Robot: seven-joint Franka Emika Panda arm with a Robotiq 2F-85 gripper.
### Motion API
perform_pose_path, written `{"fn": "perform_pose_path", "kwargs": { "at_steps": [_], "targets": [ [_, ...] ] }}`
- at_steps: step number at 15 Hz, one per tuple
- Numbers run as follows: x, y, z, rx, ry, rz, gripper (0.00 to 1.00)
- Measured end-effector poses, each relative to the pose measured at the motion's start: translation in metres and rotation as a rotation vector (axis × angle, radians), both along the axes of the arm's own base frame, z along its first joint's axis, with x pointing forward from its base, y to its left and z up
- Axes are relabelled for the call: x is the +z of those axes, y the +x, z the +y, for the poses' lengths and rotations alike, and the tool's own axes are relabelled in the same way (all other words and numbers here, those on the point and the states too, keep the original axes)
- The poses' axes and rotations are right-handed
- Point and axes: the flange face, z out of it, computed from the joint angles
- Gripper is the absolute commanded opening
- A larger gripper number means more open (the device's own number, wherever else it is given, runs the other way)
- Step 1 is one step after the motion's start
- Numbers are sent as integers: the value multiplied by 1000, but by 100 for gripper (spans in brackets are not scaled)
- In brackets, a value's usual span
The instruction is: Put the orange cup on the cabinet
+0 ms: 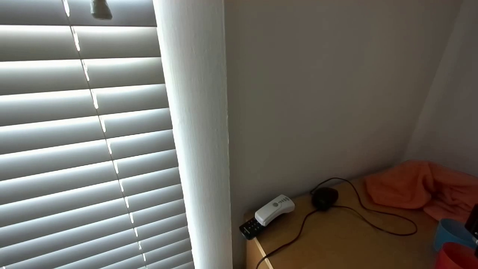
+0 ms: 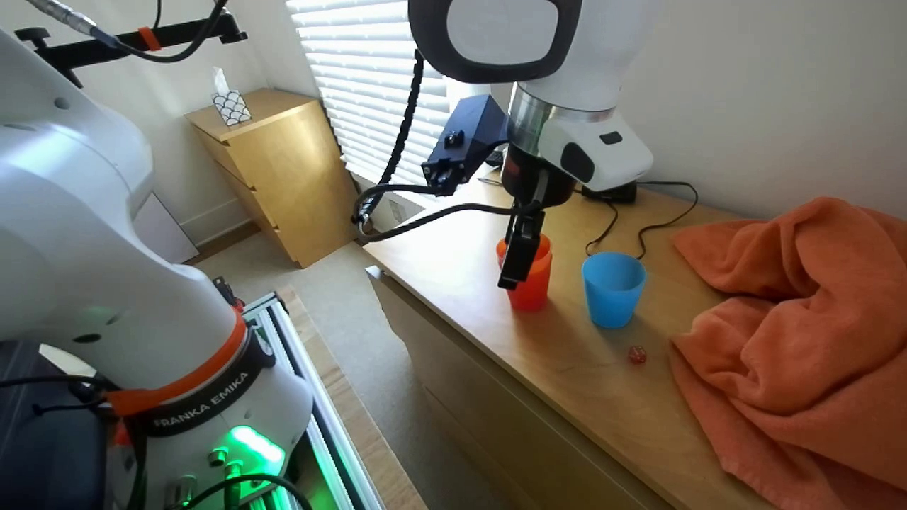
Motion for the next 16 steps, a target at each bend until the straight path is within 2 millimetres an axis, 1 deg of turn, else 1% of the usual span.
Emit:
{"fn": "perform_pose_path", "kwargs": {
  "at_steps": [3,4,6,7,8,9,10,11,13,15,16],
  "targets": [
    [-6,6,1,0,19,2,86],
    [-8,8,1,0,23,4,80],
    [-12,11,1,-1,29,9,78],
    [-13,12,1,0,31,11,67],
    [-15,13,1,0,33,13,69],
    [-16,14,0,-1,35,15,68],
    [-17,15,0,-1,36,16,57],
    [-18,16,0,-2,36,17,59],
    [-19,17,-1,-4,38,19,46],
    [-21,18,-2,-6,39,20,36],
    [-21,19,-2,-6,40,21,29]
  ]
}}
